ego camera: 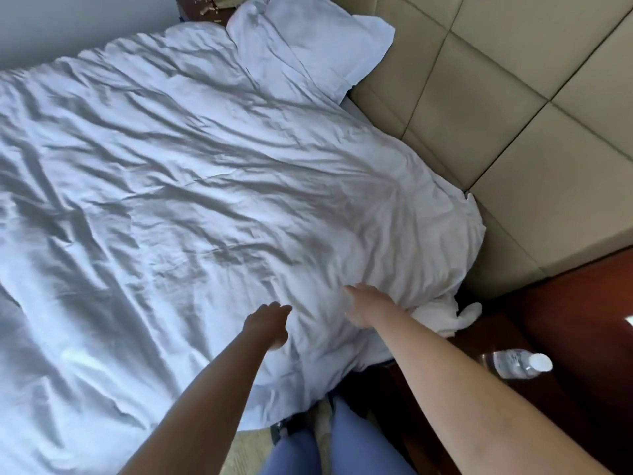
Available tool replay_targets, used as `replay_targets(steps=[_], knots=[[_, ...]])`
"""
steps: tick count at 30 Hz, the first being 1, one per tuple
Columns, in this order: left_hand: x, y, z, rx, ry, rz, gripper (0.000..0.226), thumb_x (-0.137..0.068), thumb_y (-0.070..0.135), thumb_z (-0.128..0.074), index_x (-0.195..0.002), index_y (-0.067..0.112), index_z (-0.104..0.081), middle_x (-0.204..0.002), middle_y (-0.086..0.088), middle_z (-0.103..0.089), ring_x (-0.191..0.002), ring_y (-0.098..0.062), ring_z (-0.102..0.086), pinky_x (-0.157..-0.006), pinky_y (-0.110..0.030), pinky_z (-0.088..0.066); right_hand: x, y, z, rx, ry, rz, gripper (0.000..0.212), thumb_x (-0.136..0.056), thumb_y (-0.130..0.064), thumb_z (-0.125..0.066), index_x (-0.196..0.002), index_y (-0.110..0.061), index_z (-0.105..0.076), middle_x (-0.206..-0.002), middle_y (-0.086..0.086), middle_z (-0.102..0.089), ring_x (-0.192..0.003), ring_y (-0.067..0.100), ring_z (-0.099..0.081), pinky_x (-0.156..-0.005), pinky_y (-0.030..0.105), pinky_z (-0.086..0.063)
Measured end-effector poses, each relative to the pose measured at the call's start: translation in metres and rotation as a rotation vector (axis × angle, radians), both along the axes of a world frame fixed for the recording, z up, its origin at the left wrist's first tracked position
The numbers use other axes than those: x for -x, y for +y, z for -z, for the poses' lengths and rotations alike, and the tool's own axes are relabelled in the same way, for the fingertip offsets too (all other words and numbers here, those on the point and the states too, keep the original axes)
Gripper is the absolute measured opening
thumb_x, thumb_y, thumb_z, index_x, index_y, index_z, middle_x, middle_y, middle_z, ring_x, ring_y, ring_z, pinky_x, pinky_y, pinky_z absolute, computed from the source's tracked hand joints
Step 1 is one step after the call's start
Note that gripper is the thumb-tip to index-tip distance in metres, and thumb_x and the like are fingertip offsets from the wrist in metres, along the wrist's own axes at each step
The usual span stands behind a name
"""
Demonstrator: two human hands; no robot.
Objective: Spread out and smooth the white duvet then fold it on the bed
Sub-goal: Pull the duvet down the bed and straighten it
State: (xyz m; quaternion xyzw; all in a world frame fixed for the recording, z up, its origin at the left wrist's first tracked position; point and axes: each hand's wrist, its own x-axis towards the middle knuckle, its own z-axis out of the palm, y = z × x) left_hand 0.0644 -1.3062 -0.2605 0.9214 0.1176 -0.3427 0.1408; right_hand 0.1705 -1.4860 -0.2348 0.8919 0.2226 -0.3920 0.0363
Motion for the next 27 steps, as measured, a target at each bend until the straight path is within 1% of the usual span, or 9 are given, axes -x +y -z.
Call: replay_targets(steps=[3,6,8,11,14,20,25,27], knots=[[0.01,-0.024,0.027,0.048,0.079,-0.026,0.06,-0.093,0.012,-0.041,-0.149,0.025,-0.023,-0.149,0.0,-0.031,-0.135,-0.022,-0.032,-0.107,-0.037,-0.036,0.007,-0.023,0.036,0.02,0.074,-0.033,0.052,-0.093,-0.031,-0.043,-0.143,-0.018,-0.033,-0.143,0.009,-0.038,-0.126,0.029,-0.042,-0.104,0.038,-0.038],[0.014,-0.053,0.057,0.091,0.14,-0.044,0.061,-0.093,0.011,-0.042,-0.149,0.025,-0.024,-0.148,-0.001,-0.033,-0.135,-0.022,-0.034,-0.106,-0.038,-0.037,0.013,-0.048,0.078,0.035,0.144,-0.077,0.05,-0.092,-0.029,-0.046,-0.141,-0.019,-0.038,-0.141,0.008,-0.042,-0.124,0.028,-0.045,-0.103,0.037,-0.039],[0.014,-0.073,0.078,0.115,0.171,-0.054,0.06,-0.093,0.011,-0.043,-0.148,0.025,-0.025,-0.147,0.0,-0.034,-0.135,-0.022,-0.033,-0.106,-0.038,-0.037,0.011,-0.064,0.104,0.06,0.159,-0.09,0.049,-0.092,-0.025,-0.044,-0.141,-0.021,-0.039,-0.14,0.008,-0.044,-0.123,0.028,-0.046,-0.101,0.037,-0.04],[0.011,-0.099,0.11,0.142,0.204,-0.064,0.059,-0.093,0.012,-0.044,-0.148,0.025,-0.026,-0.147,0.0,-0.033,-0.136,-0.023,-0.033,-0.105,-0.038,-0.039,-0.002,-0.083,0.137,0.127,0.166,-0.106,0.048,-0.092,-0.019,-0.043,-0.14,-0.017,-0.038,-0.139,0.008,-0.043,-0.124,0.027,-0.045,-0.102,0.036,-0.039],[0.01,-0.117,0.133,0.164,0.236,-0.057,0.054,-0.094,0.015,-0.043,-0.146,0.023,-0.03,-0.146,-0.004,-0.036,-0.134,-0.028,-0.035,-0.105,-0.04,-0.038,-0.009,-0.097,0.163,0.139,0.16,-0.123,0.049,-0.093,-0.019,-0.045,-0.141,-0.015,-0.037,-0.14,0.009,-0.043,-0.125,0.028,-0.045,-0.1,0.037,-0.04],[0.012,-0.123,0.145,0.18,0.271,-0.104,0.064,-0.093,0.009,-0.041,-0.151,0.024,-0.02,-0.151,-0.004,-0.031,-0.136,-0.028,-0.034,-0.104,-0.038,-0.039,-0.005,-0.101,0.185,0.151,0.213,-0.218,0.047,-0.095,-0.022,-0.045,-0.141,-0.015,-0.037,-0.134,0.012,-0.044,-0.122,0.031,-0.045,-0.092,0.04,-0.042],[0.026,-0.107,0.152,0.144,0.296,-0.221,0.067,-0.093,0.009,-0.044,-0.152,0.025,-0.016,-0.155,-0.001,-0.026,-0.138,-0.026,-0.033,-0.104,-0.039,-0.04,-0.003,-0.088,0.197,0.108,0.222,-0.267,0.046,-0.096,-0.024,-0.045,-0.14,-0.015,-0.037,-0.134,0.012,-0.045,-0.121,0.032,-0.046,-0.093,0.043,-0.044],[0.037,-0.103,0.152,0.135,0.314,-0.258,0.069,-0.093,0.01,-0.046,-0.152,0.026,-0.015,-0.153,-0.001,-0.028,-0.136,-0.026,-0.034,-0.103,-0.039,-0.041,0.001,-0.08,0.2,0.088,0.218,-0.281,0.048,-0.096,-0.025,-0.047,-0.142,-0.016,-0.035,-0.135,0.012,-0.045,-0.122,0.032,-0.045,-0.093,0.042,-0.044]])
